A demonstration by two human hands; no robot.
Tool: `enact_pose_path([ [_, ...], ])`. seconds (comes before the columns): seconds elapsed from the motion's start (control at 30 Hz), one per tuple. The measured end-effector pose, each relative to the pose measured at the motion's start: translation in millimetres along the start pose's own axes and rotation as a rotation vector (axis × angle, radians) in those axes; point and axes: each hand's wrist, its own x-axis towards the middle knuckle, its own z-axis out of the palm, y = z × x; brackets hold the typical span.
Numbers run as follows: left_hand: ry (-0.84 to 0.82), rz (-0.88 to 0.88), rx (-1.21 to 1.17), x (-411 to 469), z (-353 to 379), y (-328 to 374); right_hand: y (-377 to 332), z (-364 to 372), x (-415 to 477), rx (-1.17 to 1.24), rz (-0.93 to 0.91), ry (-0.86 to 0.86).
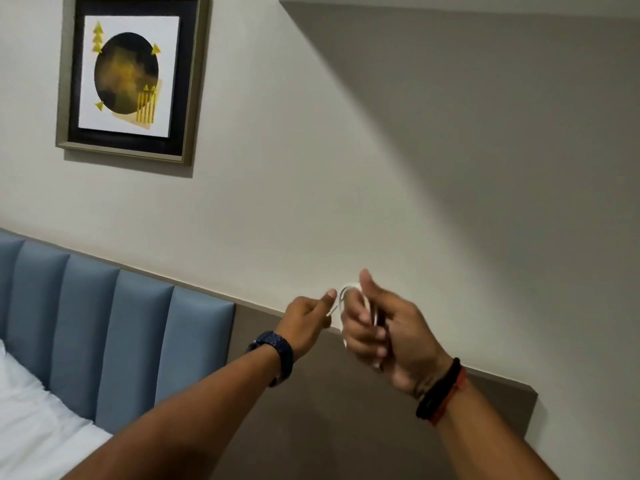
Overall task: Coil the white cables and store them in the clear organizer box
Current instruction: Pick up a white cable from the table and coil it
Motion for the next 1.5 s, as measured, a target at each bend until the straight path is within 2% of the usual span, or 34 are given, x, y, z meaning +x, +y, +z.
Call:
enact_pose_path([
  [0.1, -0.100, -0.050, 0.025, -10.7, 11.0, -5.8, -14.9, -0.3, 7.5, 0.103, -0.348, 0.353],
  [0.2, -0.169, -0.046, 0.105, -17.4, 10.8, -11.4, -27.8, -21.0, 14.5, 0.040, -0.537, 0.963],
  [0.27, -0.191, -0.007, 0.150, -20.3, 6.2, -13.5, -30.5, -39.9, 11.9, -0.136, -0.592, 1.378],
  [0.3, -0.189, 0.013, 0.163, -21.0, 3.2, -13.9, -29.3, -50.5, 7.7, -0.304, -0.602, 1.518],
  [0.33, -0.175, 0.028, 0.165, -20.8, -0.1, -13.6, -26.1, -60.3, 2.2, -0.511, -0.586, 1.586],
  [0.4, -0.120, 0.056, 0.156, -17.4, -6.2, -11.0, -12.0, -76.7, -7.9, -0.958, -0.474, 1.522],
  [0.5, -0.003, 0.101, 0.157, -6.8, -12.0, -3.8, 19.9, -85.1, -16.3, -1.791, -0.033, 1.134],
  [0.57, 0.075, 0.117, 0.165, 2.2, -16.9, 0.3, 36.3, -80.0, -16.6, -1.983, 0.210, 0.924],
  [0.63, 0.148, 0.105, 0.198, 11.6, -24.0, 1.8, 44.9, -77.0, -16.9, -1.860, 0.293, 0.799],
  [0.7, 0.213, 0.086, 0.222, 20.5, -31.8, 0.8, 41.4, -67.5, -14.0, -1.478, 0.409, 0.644],
  [0.8, 0.292, 0.025, 0.180, 29.8, -39.2, -0.7, 29.3, -44.9, -14.5, -0.887, 0.523, 0.281],
  [0.9, 0.266, -0.003, 0.165, 25.9, -35.0, 0.3, 12.3, -24.0, -13.0, -0.325, 0.400, -0.055],
  [0.97, 0.112, -0.028, 0.159, 14.9, -22.3, 0.6, -1.9, -9.1, -10.0, -0.085, 0.217, -0.141],
  [1.0, 0.021, -0.040, 0.165, 8.3, -13.2, -0.4, -7.6, -2.2, -7.6, -0.037, 0.101, -0.107],
  [1.07, -0.099, -0.071, 0.185, -5.0, 5.9, -2.9, -16.9, 5.9, -1.4, -0.002, -0.143, 0.117],
  [1.2, -0.234, -0.092, 0.173, -25.7, 20.5, -8.9, -35.4, -15.1, 7.3, -0.039, -0.553, 0.911],
  [1.27, -0.286, -0.065, 0.181, -30.7, 17.7, -8.6, -38.3, -36.0, 5.2, -0.210, -0.618, 1.277],
  [1.3, -0.304, -0.046, 0.181, -31.2, 16.9, -6.5, -35.5, -46.3, 3.1, -0.349, -0.626, 1.406],
  [1.37, -0.340, 0.014, 0.221, -28.4, 18.5, 0.9, -19.6, -60.8, 0.1, -0.764, -0.644, 1.499],
  [1.43, -0.366, 0.096, 0.280, -23.0, 19.7, 8.6, 3.5, -72.5, -3.8, -1.279, -0.535, 1.373],
  [1.5, -0.353, 0.147, 0.323, -15.9, 12.4, 11.8, 21.6, -81.7, -10.0, -1.651, -0.243, 1.164],
])
